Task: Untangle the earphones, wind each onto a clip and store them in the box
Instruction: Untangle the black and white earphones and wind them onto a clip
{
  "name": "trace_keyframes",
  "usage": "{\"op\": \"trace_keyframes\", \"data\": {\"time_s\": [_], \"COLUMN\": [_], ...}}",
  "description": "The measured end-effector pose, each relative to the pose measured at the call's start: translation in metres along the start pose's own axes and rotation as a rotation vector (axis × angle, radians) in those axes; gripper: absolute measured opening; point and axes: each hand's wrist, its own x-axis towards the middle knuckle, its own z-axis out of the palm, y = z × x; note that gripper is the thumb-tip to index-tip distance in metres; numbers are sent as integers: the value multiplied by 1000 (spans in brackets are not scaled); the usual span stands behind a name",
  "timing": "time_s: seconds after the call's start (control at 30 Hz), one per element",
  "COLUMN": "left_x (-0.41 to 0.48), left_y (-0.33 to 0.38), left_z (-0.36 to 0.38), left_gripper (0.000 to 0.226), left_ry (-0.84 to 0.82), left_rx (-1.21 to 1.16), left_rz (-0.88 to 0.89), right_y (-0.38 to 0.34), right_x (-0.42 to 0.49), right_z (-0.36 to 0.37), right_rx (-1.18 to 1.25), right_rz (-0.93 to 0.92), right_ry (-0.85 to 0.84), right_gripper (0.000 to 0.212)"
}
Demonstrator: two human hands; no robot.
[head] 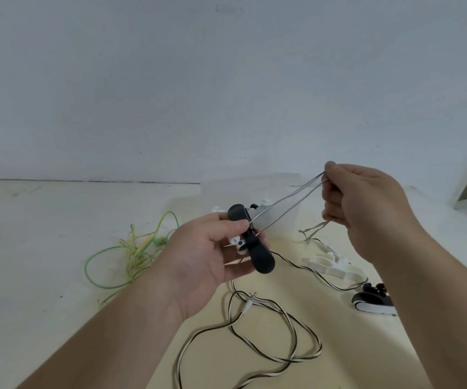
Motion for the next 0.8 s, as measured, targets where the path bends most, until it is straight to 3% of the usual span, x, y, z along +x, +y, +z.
{"op": "trace_keyframes", "data": {"time_s": [0.2,0.4,0.63,0.8], "left_x": [1,2,6,9], "left_y": [2,-1,1,0], "left_z": [1,2,-3,-4], "left_gripper": [16,25,29,22], "left_ry": [48,122,195,224], "left_rx": [-45,74,58,95], "left_rz": [39,116,167,198], "right_y": [-3,-5,-7,-4], "right_x": [3,6,8,8], "right_z": [-8,-14,-32,-32], "right_rx": [-60,-85,-240,-285], "right_rz": [30,57,50,24], "right_ry": [-17,-49,-319,-340], "right_gripper": [35,33,17,16]}}
